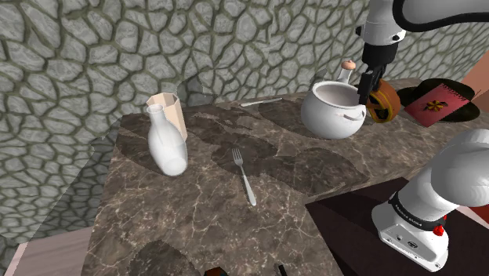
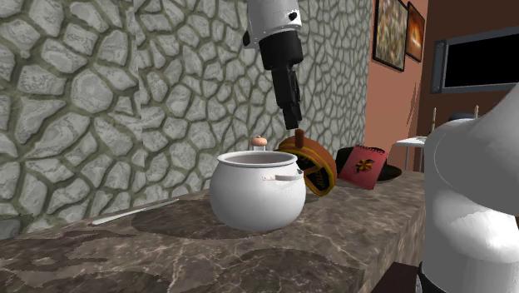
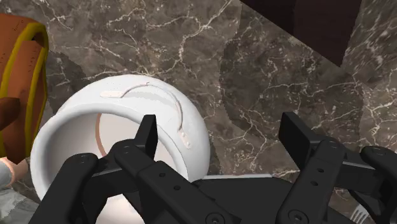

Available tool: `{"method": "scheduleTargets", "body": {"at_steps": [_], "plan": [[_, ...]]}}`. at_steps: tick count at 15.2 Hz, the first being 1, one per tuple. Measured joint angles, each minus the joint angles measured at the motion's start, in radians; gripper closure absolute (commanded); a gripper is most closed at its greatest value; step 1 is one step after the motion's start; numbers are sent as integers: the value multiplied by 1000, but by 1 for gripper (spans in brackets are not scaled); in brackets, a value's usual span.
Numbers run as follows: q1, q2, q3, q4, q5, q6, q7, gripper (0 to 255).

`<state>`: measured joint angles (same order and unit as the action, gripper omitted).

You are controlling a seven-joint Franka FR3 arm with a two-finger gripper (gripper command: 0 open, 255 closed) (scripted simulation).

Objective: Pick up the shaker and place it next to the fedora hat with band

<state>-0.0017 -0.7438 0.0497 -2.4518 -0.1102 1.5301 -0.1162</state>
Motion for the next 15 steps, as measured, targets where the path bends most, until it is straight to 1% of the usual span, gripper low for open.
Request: {"method": "scheduleTargets", "body": {"at_steps": [2,3,10,15], "plan": [[-3,3,-7,1,-7,6,-8,0],[-13,15,-25,2,-24,22,-27,0],[-70,133,-140,28,-128,170,-149,0],[-101,260,-222,104,-178,269,-238,0]]}}
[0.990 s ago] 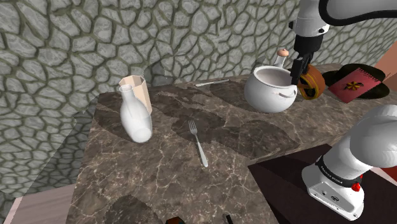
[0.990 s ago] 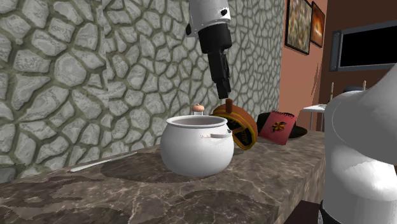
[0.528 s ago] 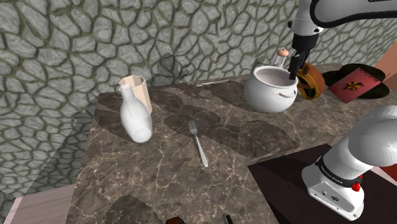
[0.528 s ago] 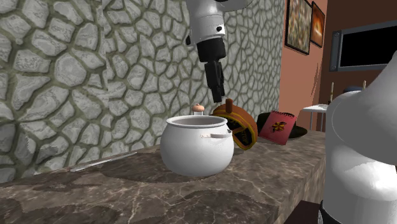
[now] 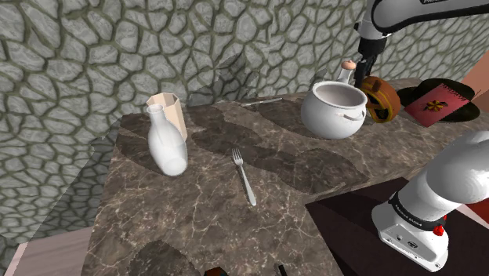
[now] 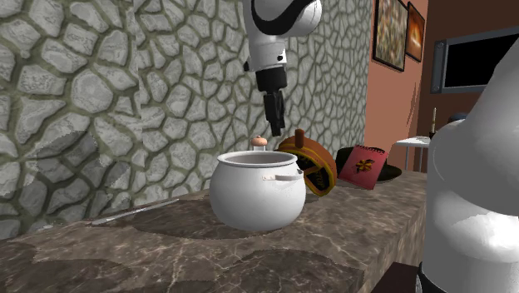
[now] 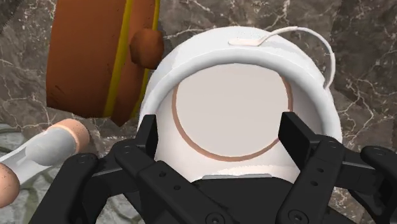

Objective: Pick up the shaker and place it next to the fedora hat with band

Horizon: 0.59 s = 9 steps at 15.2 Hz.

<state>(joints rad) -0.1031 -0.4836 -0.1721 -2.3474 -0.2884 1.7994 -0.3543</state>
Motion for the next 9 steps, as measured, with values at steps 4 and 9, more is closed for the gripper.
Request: {"method": "scheduleTargets", "body": {"at_steps": [4,9], "plan": [[-21,96,-62,56,-21,80,-70,0],[-45,246,-143,164,-16,174,-176,0]]}}
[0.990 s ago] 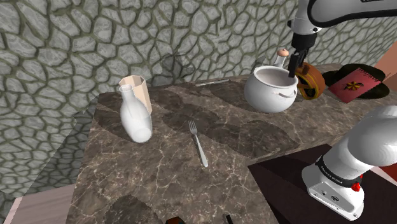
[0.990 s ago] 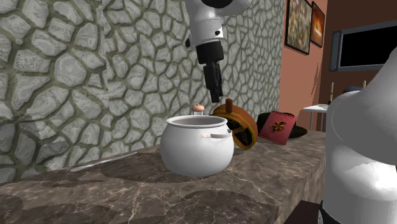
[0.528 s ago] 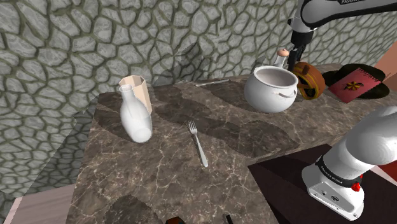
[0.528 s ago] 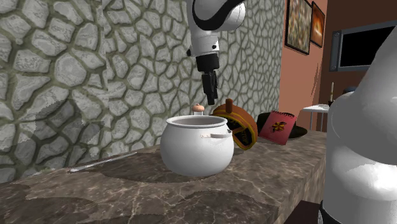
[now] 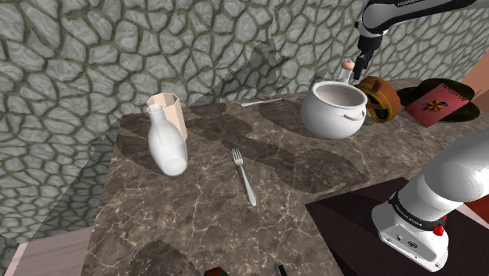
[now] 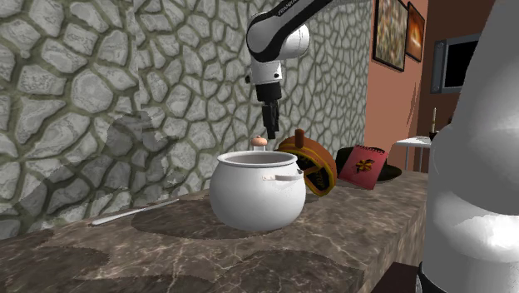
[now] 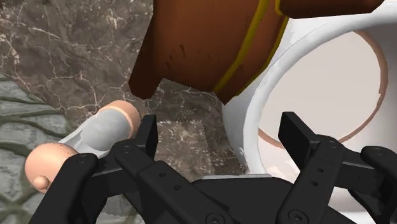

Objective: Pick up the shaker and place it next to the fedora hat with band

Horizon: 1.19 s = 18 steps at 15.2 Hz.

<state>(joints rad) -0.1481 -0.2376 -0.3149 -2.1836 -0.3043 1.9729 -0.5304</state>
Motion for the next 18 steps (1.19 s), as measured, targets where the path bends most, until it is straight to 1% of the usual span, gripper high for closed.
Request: {"method": "scheduleTargets", "body": {"at_steps": [5,6,9,10,14,15,18], "plan": [[-20,154,-57,141,48,58,-105,0],[-27,195,-69,172,64,76,-129,0],[-44,301,-86,289,117,83,-190,0],[-55,334,-93,317,134,96,-214,0],[-107,480,-106,486,216,95,-309,0],[-117,510,-105,513,231,100,-322,0],[-132,544,-104,521,248,128,-338,0]]}}
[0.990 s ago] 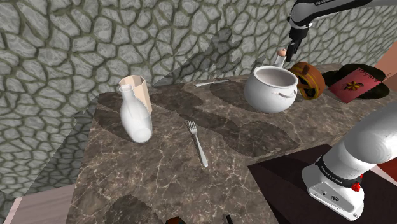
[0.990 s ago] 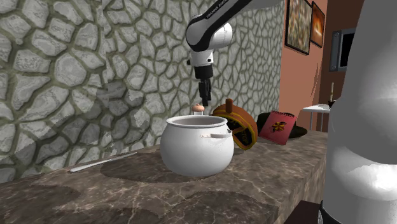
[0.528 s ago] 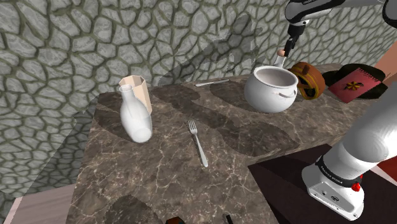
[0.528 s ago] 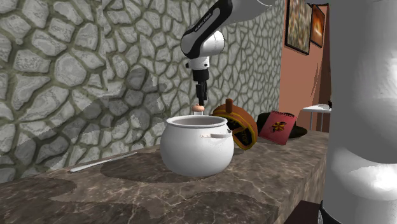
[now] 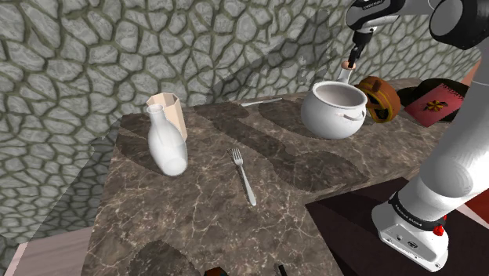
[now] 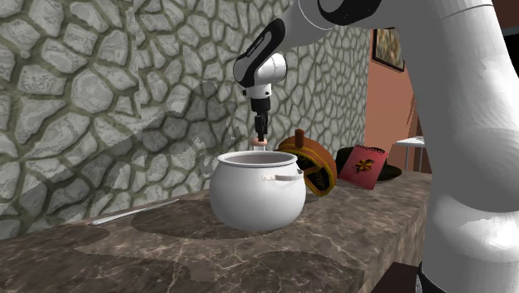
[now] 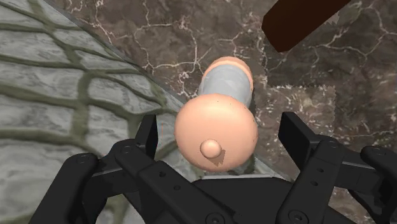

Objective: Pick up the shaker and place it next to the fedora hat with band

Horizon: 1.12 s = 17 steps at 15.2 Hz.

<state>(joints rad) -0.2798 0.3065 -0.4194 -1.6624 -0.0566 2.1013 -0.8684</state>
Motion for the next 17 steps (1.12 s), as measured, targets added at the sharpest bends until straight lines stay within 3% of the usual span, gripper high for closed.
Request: {"method": "scheduleTargets", "body": {"at_steps": [11,12,17], "plan": [[-10,28,2,-22,12,50,-7,0],[-10,28,2,-22,12,50,-7,255],[-10,28,2,-22,11,51,-7,255]]}}
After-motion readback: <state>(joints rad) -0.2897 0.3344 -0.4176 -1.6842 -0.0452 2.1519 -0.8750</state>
